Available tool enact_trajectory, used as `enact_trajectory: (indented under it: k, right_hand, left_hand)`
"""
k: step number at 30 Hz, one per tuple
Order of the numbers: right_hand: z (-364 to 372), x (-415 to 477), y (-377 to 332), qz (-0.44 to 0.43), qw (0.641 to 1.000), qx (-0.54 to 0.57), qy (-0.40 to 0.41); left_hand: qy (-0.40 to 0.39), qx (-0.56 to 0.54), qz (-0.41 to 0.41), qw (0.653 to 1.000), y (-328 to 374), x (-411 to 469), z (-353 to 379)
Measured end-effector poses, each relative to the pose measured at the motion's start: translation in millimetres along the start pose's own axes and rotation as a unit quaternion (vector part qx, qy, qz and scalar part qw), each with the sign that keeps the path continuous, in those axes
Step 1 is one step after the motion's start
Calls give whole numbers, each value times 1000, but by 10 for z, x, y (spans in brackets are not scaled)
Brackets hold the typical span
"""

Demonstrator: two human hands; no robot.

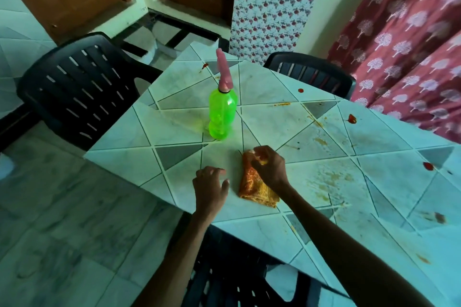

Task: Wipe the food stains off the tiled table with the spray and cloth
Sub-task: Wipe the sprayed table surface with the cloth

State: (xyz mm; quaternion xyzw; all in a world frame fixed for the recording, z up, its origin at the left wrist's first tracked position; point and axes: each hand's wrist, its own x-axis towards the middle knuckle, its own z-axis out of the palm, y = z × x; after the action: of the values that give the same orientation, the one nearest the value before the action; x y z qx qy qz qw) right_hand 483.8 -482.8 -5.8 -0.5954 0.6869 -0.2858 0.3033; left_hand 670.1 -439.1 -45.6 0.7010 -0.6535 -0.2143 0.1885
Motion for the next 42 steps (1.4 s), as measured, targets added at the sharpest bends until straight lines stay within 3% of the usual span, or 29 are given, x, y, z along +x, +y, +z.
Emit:
enact_trajectory:
  k: [4, 7, 9, 14, 17, 19, 22, 24, 26, 31, 38, 42]
  right_hand:
    - [25, -121, 298, -4, 993, -116, 7]
    - [-40, -221, 377, 73, 975, -212, 11]
    - [-73, -286, 409, 98, 974, -203, 5]
    - [-158, -355, 511, 199, 980, -13, 22]
    - [-332, -440, 583, 306, 932, 195, 20]
    - [-517, -563, 645, 321, 907, 274, 17]
    - [-870, -872, 744, 270, 922, 279, 15]
    - [-1162, -1173, 867, 180, 964, 195, 35]
    - [-1520, -1506, 1007, 82, 984, 152, 45]
    - [-2426, -2235, 1435, -38, 990, 121, -68]
    - [-3430, -2723, 2016, -77, 996, 49, -10]
    - [-3861, -2752, 2241, -86, 995, 34, 26]
  left_hand:
    - [-28, -40, 0, 999, 194, -28, 137]
    - [-51, -46, -2, 998, 314, -33, 205]
    - [-64, -42, -4, 997, 410, -39, 234]
    - [-79, -104, -49, 990, 650, -50, 290]
    - [-110, -185, -72, 974, 913, -118, 186]
    - [-113, -204, -58, 971, 1091, -182, 143]
    - [-125, -239, -21, 963, 1352, -306, 104]
    - [-150, -264, -5, 953, 1571, -444, 108]
    - [-184, -290, 3, 939, 1867, -639, 122]
    - [-216, -364, -33, 905, 2696, -1247, 359]
    - [-238, -379, -70, 892, 3622, -1937, 842]
    - [-276, -351, -38, 894, 3999, -2098, 1037]
